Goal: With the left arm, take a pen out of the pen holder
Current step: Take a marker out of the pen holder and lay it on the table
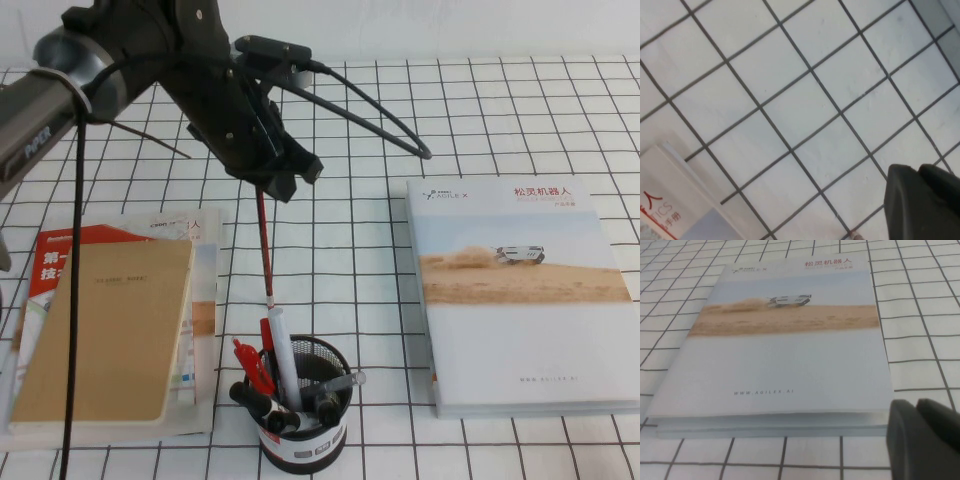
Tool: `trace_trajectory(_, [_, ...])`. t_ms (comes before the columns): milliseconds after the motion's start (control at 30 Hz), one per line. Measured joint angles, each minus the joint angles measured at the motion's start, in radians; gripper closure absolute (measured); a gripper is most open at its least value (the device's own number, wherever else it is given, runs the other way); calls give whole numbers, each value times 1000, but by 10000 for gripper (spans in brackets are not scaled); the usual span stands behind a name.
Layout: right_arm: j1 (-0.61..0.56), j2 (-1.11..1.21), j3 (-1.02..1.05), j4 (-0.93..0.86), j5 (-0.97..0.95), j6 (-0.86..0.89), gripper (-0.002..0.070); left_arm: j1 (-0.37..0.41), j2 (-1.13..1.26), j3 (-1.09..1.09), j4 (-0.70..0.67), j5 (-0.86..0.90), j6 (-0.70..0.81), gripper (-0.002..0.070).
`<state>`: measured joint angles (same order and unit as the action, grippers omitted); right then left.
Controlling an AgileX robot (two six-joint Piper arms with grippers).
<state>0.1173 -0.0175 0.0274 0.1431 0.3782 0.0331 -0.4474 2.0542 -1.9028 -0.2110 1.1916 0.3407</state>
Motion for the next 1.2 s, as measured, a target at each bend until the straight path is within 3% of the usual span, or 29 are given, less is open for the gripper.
trace_trajectory(433, [0, 0, 0, 0, 0, 0, 691, 0, 35, -1, -21, -195, 30, 653])
trace_trajectory(567, [0, 0, 0, 0, 0, 0, 691, 1, 44, -1, 0, -227, 59, 559])
trace_trajectory(700, [0, 0, 0, 0, 0, 0, 691, 1, 52, 1, 5, -242, 66, 379])
trace_trajectory(800, [0, 0, 0, 0, 0, 0, 691, 1, 54, 2, 6, -254, 69, 300])
trace_trajectory(1200, [0, 0, 0, 0, 0, 0, 691, 1, 57, 11, 6, -376, 66, 265])
